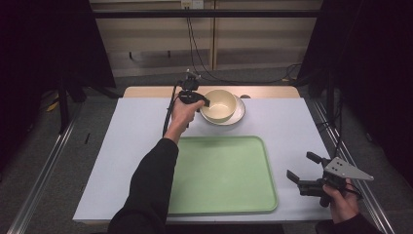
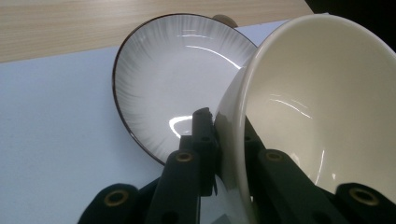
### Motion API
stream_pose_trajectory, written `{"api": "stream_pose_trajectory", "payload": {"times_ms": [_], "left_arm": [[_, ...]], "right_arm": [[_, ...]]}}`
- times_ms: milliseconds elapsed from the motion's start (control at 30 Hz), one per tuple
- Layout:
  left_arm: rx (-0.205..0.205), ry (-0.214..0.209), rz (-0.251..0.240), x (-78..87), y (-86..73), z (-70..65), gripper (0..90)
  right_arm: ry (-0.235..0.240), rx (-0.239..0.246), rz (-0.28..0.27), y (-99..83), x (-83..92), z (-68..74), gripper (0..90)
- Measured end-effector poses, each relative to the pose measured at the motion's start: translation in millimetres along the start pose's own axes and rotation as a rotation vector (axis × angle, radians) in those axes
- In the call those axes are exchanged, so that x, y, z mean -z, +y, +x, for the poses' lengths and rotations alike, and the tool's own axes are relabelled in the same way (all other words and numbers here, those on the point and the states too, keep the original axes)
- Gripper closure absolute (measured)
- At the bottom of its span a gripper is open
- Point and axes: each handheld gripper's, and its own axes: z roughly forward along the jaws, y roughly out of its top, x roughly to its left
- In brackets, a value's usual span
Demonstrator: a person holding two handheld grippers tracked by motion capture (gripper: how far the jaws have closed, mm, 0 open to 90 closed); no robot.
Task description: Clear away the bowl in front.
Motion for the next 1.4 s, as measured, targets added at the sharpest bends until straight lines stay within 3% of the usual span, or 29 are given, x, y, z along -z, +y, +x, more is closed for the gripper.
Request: {"api": "stream_pose_trajectory", "payload": {"times_ms": [267,700,733,800,900,933,967,1067,1133,1267,1300,1400], "left_arm": [[-0.055,-0.024,0.043,-6.1,-4.1,-13.5,83.4],[-0.106,-0.065,0.052,-6.2,-13.3,-35.1,83.4],[-0.092,-0.073,0.044,-7.2,-14.2,-37.6,83.4],[-0.117,-0.09,0.063,-7.7,-15.2,-39.3,83.4],[-0.113,-0.096,0.059,-9.5,-16.8,-44.2,83.4],[-0.129,-0.105,0.071,-11.0,-18.2,-48.0,83.4],[-0.116,-0.112,0.064,-12.6,-19.2,-51.2,83.4],[-0.141,-0.128,0.081,-15.0,-20.6,-55.7,83.4],[-0.128,-0.144,0.077,-16.4,-21.9,-58.4,83.4],[-0.159,-0.127,0.103,-17.3,-24.6,-62.1,83.3],[-0.138,-0.136,0.093,-18.7,-26.1,-63.9,83.3],[-0.137,-0.154,0.107,-21.8,-28.6,-65.2,83.4]], "right_arm": [[-0.002,0.007,0.003,0.0,0.5,-0.7,1.5],[0.0,0.008,-0.001,0.0,0.8,0.0,1.5],[0.0,0.01,-0.001,0.0,0.8,-0.1,1.4],[0.001,0.011,-0.001,0.0,0.7,-0.2,1.4],[0.001,0.007,0.002,-0.1,0.8,0.1,1.4],[0.002,0.012,-0.001,0.0,0.7,-0.2,1.4],[0.002,0.011,-0.002,0.0,0.8,-0.2,1.4],[0.003,0.008,0.0,0.0,0.9,0.0,1.5],[0.001,0.01,-0.002,0.0,1.0,-0.2,1.4],[0.01,0.008,-0.003,-0.1,0.8,-0.5,1.4],[0.009,0.007,-0.003,-0.1,0.8,-0.5,1.4],[0.004,0.008,-0.002,0.0,0.8,-0.3,1.4]]}}
